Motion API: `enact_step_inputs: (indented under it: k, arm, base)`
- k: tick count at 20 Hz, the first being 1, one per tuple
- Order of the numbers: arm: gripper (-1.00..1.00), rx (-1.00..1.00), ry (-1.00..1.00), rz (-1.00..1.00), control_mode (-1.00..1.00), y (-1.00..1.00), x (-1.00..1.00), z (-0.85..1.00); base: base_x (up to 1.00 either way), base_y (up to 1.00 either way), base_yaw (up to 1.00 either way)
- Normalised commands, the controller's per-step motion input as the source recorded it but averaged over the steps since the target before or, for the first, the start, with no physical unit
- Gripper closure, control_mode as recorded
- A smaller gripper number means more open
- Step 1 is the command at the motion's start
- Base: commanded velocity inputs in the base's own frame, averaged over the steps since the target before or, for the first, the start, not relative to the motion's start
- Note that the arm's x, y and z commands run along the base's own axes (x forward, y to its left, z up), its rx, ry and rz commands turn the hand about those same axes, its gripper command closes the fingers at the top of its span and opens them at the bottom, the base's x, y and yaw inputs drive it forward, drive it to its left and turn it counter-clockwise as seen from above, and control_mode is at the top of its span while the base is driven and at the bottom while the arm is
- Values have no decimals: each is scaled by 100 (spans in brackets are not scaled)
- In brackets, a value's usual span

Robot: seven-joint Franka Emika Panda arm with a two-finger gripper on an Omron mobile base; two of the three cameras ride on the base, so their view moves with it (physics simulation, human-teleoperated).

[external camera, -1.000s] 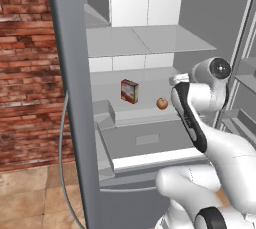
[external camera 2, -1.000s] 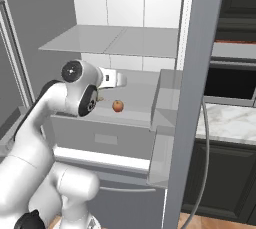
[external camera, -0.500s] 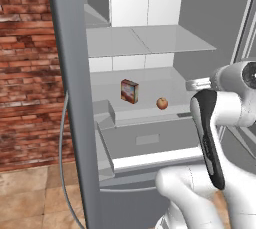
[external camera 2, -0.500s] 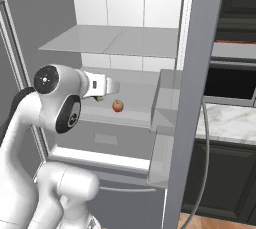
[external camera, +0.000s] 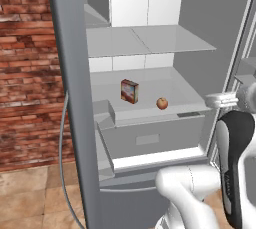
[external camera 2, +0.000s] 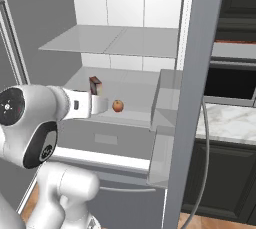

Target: Place the mustard and mustard from the counter to the top shelf of the fridge. If the existing items in the fridge are on the top shelf, move them to other shelves.

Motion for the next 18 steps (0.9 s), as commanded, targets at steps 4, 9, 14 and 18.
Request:
enact_step_inputs:
  k: [4,9,14,18]
  arm:
    - [-100,-1,0,1,-100,28,-76,14]
    - [-100,-4,3,0,-100,56,-18,5]
    - [-100,-3,2,0,-100,49,0,0]
    - [-100,0,0,0,-100,0,0,0]
  base:
    - [0,0,0]
    - [0,0,0]
    - [0,0,0]
    - [0,0,0]
